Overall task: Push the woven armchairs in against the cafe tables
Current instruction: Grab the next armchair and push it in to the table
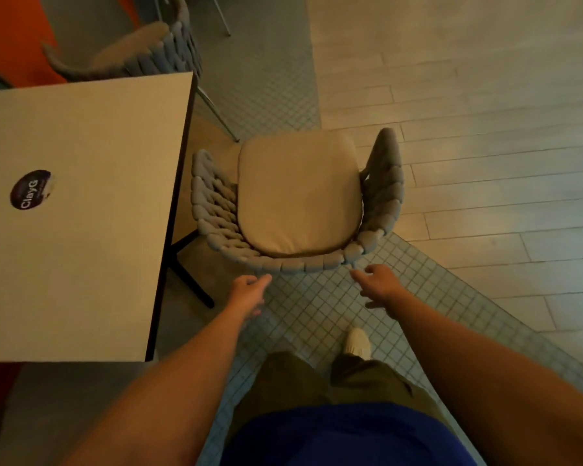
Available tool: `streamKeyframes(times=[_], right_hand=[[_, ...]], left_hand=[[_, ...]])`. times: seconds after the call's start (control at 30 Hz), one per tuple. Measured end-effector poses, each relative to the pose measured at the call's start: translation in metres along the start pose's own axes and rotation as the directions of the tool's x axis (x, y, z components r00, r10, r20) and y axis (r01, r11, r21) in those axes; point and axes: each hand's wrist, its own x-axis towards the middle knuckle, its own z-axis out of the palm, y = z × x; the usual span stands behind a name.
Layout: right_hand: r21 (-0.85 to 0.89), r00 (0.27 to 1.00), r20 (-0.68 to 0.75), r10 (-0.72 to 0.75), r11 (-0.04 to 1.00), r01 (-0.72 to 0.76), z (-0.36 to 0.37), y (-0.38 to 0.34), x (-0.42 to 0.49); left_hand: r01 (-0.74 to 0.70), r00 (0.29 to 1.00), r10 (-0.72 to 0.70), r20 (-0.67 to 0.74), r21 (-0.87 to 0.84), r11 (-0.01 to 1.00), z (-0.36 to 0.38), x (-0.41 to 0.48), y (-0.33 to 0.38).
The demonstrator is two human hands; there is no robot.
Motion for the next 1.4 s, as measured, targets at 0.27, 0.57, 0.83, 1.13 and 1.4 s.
streamKeyframes(times=[0.27,0.57,0.83,1.13,1.4], right_hand=[[0.532,0.970,0.077,0.230,0.813,-0.235,0.022,-0.027,0.060],[0.860,0.922,0.077,0.379,0.442,-0.253,0.074,-0.024,0.108],[0.922,0.896,0.114,0.430,0.290,-0.256,0.082,-0.024,0.129],[0.892,0.897,0.109,0.429,0.356,-0.278,0.074,-0.013,0.146],[0.840,0.910,0.048,0.412,0.476,-0.259,0.032,0.002,0.174]], left_hand=[[0.179,0.981,-0.196,0.003,-0.415,0.892,-0.012,0.074,0.043],[0.291,0.952,-0.296,0.075,-0.520,0.803,-0.034,0.144,0.039],[0.340,0.940,-0.296,0.168,-0.522,0.782,-0.028,0.146,0.041],[0.313,0.946,-0.295,0.133,-0.602,0.734,-0.015,0.135,0.033],[0.303,0.941,-0.320,0.109,-0.695,0.652,0.031,0.106,0.022]])
